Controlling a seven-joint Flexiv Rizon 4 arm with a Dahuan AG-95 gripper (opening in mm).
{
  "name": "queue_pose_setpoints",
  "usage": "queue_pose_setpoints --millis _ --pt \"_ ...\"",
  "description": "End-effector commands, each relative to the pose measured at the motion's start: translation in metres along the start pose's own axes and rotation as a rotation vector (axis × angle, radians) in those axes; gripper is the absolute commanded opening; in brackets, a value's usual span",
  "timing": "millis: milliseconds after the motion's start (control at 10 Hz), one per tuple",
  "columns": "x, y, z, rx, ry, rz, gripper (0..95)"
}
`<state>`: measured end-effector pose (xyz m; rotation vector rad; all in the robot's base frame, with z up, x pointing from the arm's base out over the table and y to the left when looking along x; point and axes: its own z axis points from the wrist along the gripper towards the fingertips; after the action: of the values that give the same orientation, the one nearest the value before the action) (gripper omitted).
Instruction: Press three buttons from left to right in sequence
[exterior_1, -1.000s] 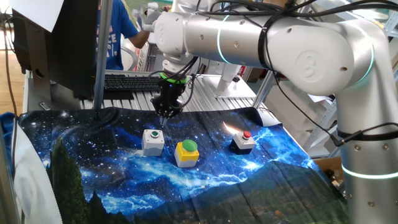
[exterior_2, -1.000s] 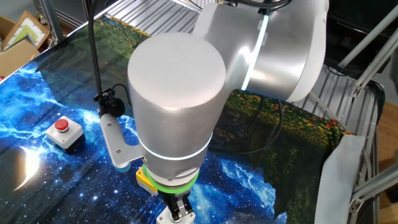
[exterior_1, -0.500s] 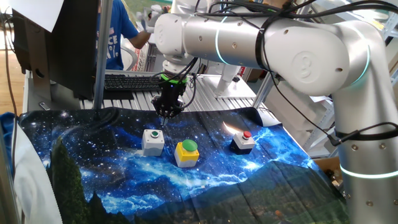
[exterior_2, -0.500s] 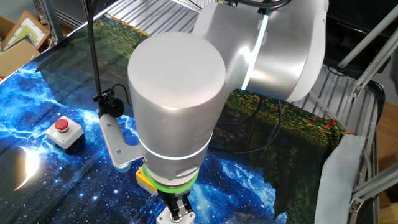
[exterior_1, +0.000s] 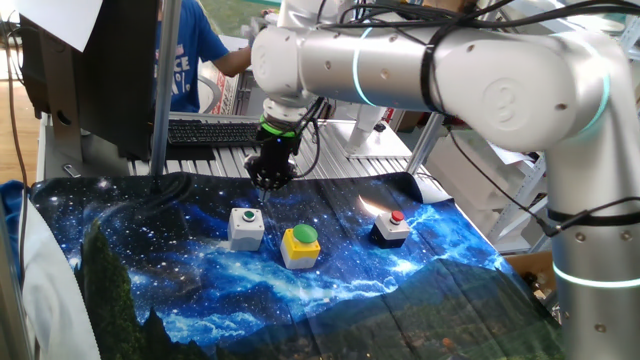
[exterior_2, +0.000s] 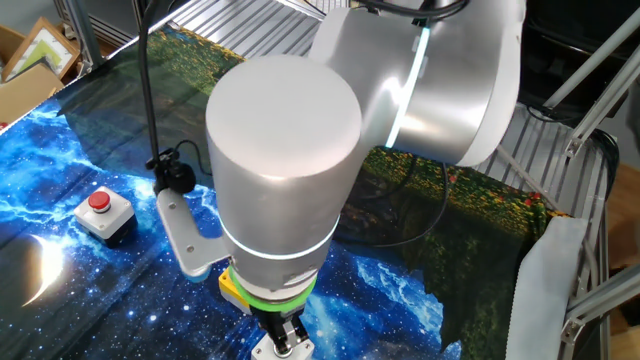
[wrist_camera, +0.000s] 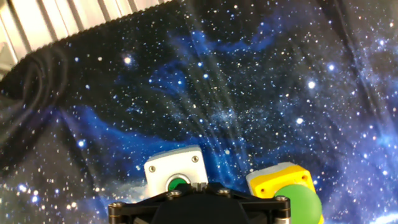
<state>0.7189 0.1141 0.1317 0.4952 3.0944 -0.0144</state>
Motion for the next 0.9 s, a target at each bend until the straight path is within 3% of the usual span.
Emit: queue_pose_setpoints --millis 100,300,500,900 --pt "-0.002 0.003 0.000 -0.008 0.036 0.054 0.0" --pt "0.000 0.012 -0.004 -0.037 0.062 0.079 0.0" --pt "0.003 0.024 -0.006 -0.027 0.060 0.095 0.0" --pt "0.005 0.035 -0.006 -0.014 0.060 0.105 0.0"
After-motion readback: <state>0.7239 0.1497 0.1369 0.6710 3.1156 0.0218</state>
